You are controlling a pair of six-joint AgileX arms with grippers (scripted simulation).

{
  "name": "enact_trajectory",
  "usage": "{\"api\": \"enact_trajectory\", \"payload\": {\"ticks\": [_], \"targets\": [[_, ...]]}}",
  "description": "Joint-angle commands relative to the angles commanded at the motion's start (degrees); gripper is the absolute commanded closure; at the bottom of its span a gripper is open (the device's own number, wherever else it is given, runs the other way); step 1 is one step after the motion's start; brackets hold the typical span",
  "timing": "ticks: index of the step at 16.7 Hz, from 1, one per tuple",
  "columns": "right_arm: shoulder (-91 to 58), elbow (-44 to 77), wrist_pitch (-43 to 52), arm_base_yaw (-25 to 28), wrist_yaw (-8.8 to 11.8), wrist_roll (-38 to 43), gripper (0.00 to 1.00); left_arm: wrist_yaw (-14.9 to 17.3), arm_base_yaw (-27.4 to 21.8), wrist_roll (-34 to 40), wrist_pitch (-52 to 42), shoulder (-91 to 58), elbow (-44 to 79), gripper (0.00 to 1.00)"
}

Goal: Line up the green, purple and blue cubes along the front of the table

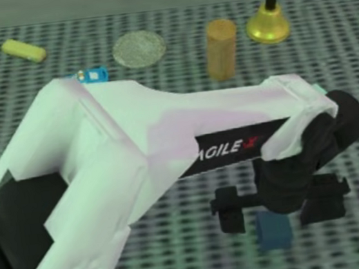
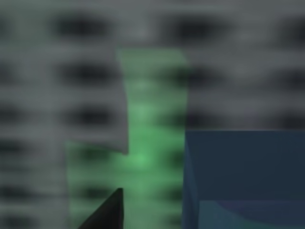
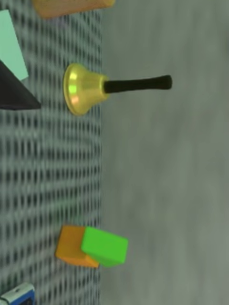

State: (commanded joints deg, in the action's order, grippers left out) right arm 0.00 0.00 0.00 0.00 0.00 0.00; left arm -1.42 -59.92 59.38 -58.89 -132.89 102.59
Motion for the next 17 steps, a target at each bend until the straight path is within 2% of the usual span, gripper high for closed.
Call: {"api": "enact_trajectory", "payload": {"ticks": [7,13,17], "targets": [[0.00,0.00,0.00,0.00,0.00,0.00,0.00,-0.03,0.05,0.03,-1.00,0.19,0.95,0.00],[0.00,0.00,0.00,0.00,0.00,0.00,0.00,-0.04,0.76,0.42,-12.56,2.72,9.43,0.00],[0.00,0.00,0.00,0.00,0.00,0.00,0.00,-0.04,0.89,0.37,-13.86,3.26,10.61,0.00]]}}
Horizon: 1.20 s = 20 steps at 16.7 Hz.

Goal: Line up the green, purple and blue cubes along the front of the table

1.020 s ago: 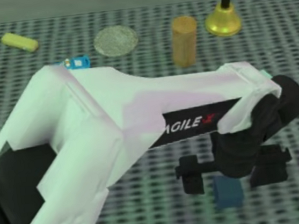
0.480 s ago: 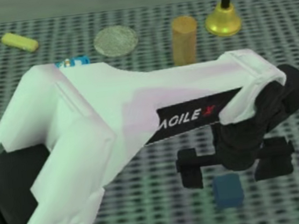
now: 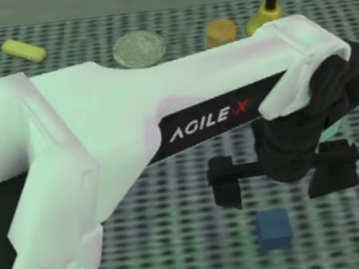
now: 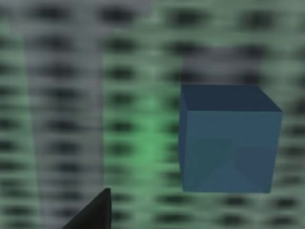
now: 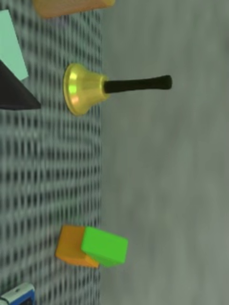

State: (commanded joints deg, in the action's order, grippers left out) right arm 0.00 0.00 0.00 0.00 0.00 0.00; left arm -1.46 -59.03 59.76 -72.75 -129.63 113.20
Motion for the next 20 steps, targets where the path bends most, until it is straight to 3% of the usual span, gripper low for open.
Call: {"api": "enact_trajectory", "payload": {"ticks": [5,9,13,20], "targets": [[0.00,0.00,0.00,0.00,0.00,0.00,0.00,0.00,1.28,-3.59,0.31,-0.05,-0.44,0.00],[0.00,0.00,0.00,0.00,0.00,0.00,0.00,0.14,7.17,-16.34,1.00,0.71,-2.02,0.00],[0.00,0.00,0.00,0.00,0.00,0.00,0.00,0.48,16.12,-36.23,2.00,2.13,-5.34,0.00],[0.00,0.00,0.00,0.00,0.00,0.00,0.00,1.08,33.93,-78.87,4.07,5.38,-12.93,0.00]]}}
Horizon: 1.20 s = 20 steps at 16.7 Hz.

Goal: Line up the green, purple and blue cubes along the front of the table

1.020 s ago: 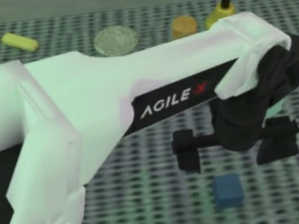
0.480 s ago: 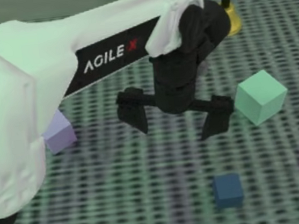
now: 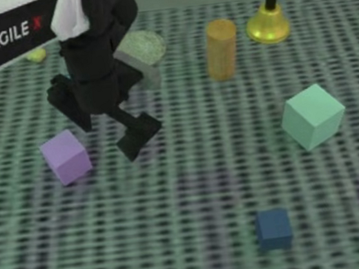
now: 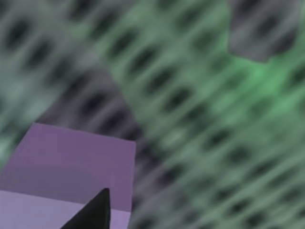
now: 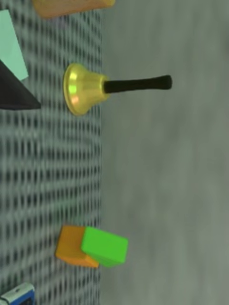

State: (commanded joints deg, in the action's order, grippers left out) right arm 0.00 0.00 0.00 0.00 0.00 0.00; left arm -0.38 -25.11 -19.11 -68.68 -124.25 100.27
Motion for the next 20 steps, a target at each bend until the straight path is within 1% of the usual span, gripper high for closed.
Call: {"api": "enact_trajectory", "payload": {"ticks": [2,4,7,9,15,20], "targets": [[0.00,0.00,0.00,0.00,0.00,0.00,0.00,0.13,4.47,-9.67,0.84,1.22,-1.83,0.00],[0.00,0.00,0.00,0.00,0.00,0.00,0.00,0.27,8.22,-16.95,1.78,2.56,-3.34,0.00],[0.00,0.00,0.00,0.00,0.00,0.00,0.00,0.45,11.93,-23.33,2.91,4.12,-4.73,0.00],[0.00,0.00,0.00,0.00,0.00,0.00,0.00,0.50,12.66,-24.54,3.19,4.49,-5.01,0.00],[0.00,0.00,0.00,0.00,0.00,0.00,0.00,0.48,12.47,-24.44,4.04,3.96,-5.48,0.00],[0.00,0.00,0.00,0.00,0.00,0.00,0.00,0.53,12.64,-24.58,14.19,0.37,-11.71,0.00]]}}
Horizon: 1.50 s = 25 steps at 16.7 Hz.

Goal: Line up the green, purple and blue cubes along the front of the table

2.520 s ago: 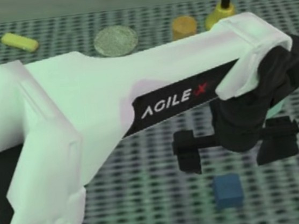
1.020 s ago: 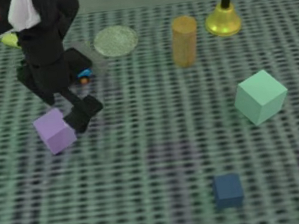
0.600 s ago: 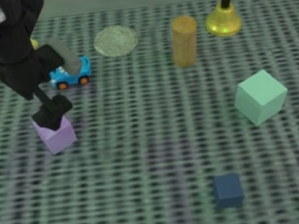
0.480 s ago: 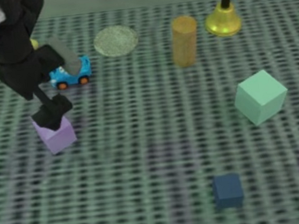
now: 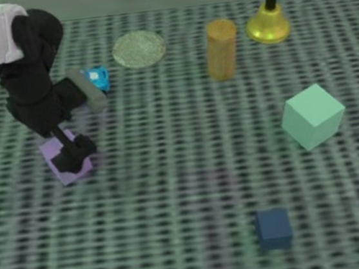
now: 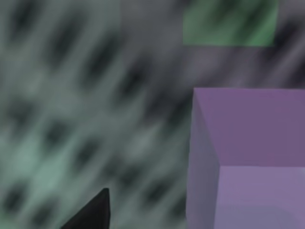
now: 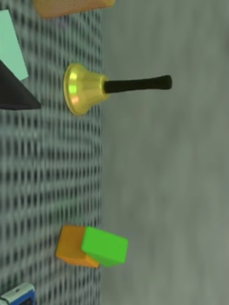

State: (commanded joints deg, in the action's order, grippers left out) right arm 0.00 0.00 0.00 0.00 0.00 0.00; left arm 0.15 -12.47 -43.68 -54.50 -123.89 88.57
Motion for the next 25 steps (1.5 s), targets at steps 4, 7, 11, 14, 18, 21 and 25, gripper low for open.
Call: {"api": "enact_trajectory", "payload": {"ticks": [4,7,11,14,18,21,25], "targets": [[0.00,0.00,0.00,0.00,0.00,0.00,0.00,0.03,0.11,-0.14,6.43,-2.54,-4.04,0.00],[0.00,0.00,0.00,0.00,0.00,0.00,0.00,0.03,0.11,-0.15,6.61,-2.62,-4.17,0.00],[0.00,0.00,0.00,0.00,0.00,0.00,0.00,0.03,0.11,-0.15,6.61,-2.62,-4.17,0.23],[0.00,0.00,0.00,0.00,0.00,0.00,0.00,0.03,0.11,-0.15,6.61,-2.62,-4.17,0.45],[0.00,0.00,0.00,0.00,0.00,0.00,0.00,0.03,0.11,-0.15,6.61,-2.62,-4.17,0.75],[0.00,0.00,0.00,0.00,0.00,0.00,0.00,0.03,0.11,-0.15,6.61,-2.62,-4.17,0.98],[0.00,0.00,0.00,0.00,0.00,0.00,0.00,0.03,0.11,-0.15,6.61,-2.62,-4.17,1.00]]}}
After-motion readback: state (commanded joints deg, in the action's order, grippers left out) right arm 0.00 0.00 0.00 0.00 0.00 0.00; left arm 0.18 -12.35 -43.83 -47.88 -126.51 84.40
